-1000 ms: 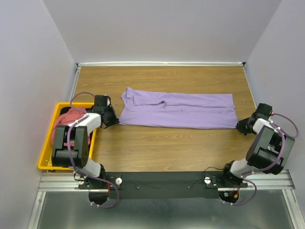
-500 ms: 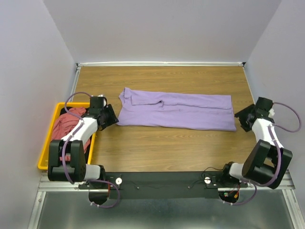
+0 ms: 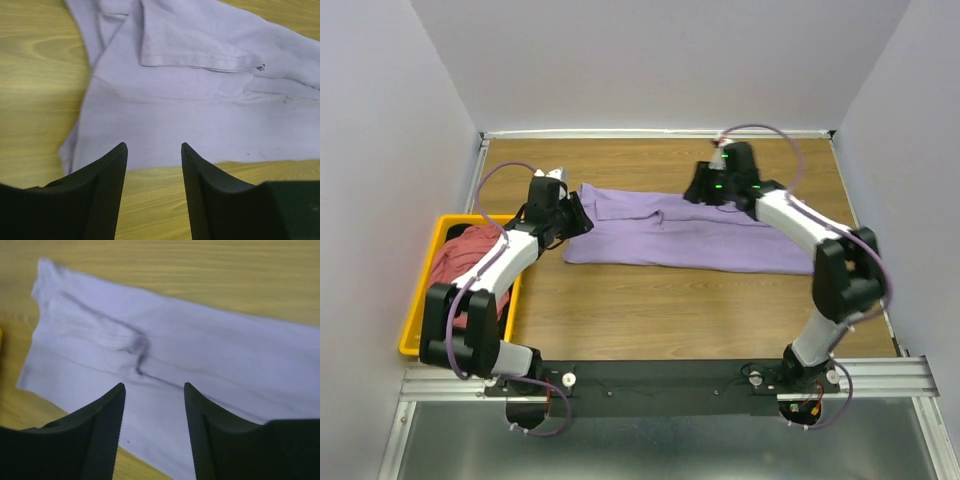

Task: Fold and stack the t-shirts
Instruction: Fold the tshirt

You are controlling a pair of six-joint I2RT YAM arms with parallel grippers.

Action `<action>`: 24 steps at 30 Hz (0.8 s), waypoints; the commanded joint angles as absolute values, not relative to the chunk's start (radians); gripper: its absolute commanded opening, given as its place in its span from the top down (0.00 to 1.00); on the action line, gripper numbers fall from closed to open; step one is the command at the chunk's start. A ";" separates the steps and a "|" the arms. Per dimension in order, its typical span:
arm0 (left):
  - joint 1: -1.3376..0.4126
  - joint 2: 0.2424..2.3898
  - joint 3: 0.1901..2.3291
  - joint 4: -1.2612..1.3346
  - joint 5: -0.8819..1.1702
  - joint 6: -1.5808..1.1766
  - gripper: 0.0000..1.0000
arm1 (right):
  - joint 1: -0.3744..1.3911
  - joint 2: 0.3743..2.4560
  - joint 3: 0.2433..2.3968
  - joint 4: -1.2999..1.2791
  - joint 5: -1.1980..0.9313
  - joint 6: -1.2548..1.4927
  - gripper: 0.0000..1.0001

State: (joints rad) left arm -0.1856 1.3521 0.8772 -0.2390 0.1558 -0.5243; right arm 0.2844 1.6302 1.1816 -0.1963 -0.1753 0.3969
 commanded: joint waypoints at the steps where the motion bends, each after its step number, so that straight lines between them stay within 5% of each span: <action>1: -0.204 1.471 0.873 -0.166 0.204 -0.534 0.58 | 0.487 1.827 1.360 -0.140 -0.248 0.269 0.45; 2: -0.204 1.491 0.864 -0.129 0.215 -0.531 0.71 | 0.509 1.910 1.403 -0.140 -0.265 0.258 0.48; 11: -0.204 1.643 0.853 -0.123 0.170 -0.495 0.71 | 0.664 2.247 1.722 -0.138 -0.374 0.225 0.59; 24: -0.204 1.634 0.769 -0.140 0.156 -0.497 0.71 | 0.698 2.441 1.907 -0.133 -0.383 0.256 0.59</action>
